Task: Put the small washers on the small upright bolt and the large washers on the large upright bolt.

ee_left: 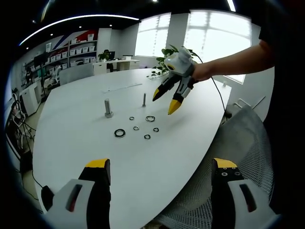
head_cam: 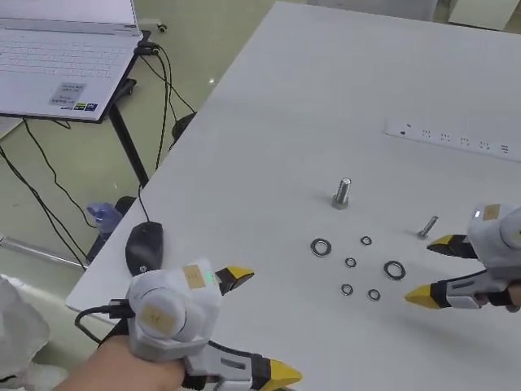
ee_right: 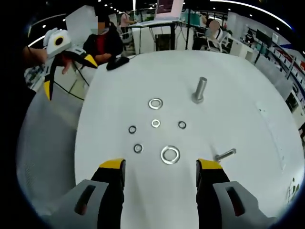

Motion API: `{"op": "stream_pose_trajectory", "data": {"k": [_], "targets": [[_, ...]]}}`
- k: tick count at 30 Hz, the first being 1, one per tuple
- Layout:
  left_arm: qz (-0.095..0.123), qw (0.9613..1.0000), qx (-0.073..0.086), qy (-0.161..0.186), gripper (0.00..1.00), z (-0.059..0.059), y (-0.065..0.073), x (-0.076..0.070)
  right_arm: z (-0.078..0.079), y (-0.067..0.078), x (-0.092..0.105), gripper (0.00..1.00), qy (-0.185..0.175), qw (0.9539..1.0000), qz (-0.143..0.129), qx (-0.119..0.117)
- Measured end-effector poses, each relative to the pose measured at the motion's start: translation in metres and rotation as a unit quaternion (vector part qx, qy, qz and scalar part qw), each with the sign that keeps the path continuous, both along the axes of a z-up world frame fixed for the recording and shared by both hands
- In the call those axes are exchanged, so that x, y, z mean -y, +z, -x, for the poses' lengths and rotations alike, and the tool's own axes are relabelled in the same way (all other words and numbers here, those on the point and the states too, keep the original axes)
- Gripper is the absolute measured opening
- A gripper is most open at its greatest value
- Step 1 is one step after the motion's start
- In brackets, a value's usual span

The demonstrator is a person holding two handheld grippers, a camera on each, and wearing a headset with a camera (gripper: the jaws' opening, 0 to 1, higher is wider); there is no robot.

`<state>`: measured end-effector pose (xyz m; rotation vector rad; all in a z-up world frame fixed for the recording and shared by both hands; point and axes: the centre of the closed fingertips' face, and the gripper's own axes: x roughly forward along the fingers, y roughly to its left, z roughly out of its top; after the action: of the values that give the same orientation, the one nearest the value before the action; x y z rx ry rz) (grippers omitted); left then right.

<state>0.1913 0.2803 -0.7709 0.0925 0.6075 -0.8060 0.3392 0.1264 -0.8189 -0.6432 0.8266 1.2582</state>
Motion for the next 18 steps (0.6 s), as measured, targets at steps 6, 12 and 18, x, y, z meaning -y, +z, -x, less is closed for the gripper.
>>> {"op": "stream_pose_trajectory", "data": {"k": [6, 12, 18], "targets": [[-0.009, 0.9999, -0.002, -0.007, 0.87, -0.001, -0.003, -0.001, -0.008, -0.009, -0.005, 0.57, 0.033, 0.9992, 0.025, 0.001], [-0.008, 0.9999, -0.005, -0.01, 0.86, -0.001, -0.005, 0.0, -0.015, -0.017, -0.009, 0.55, 0.06, 0.9971, 0.046, 0.005], [-0.01, 0.9998, -0.009, -0.015, 0.85, 0.0, -0.007, 0.001, -0.019, -0.026, -0.011, 0.53, 0.084, 0.9942, 0.068, 0.008]]}}
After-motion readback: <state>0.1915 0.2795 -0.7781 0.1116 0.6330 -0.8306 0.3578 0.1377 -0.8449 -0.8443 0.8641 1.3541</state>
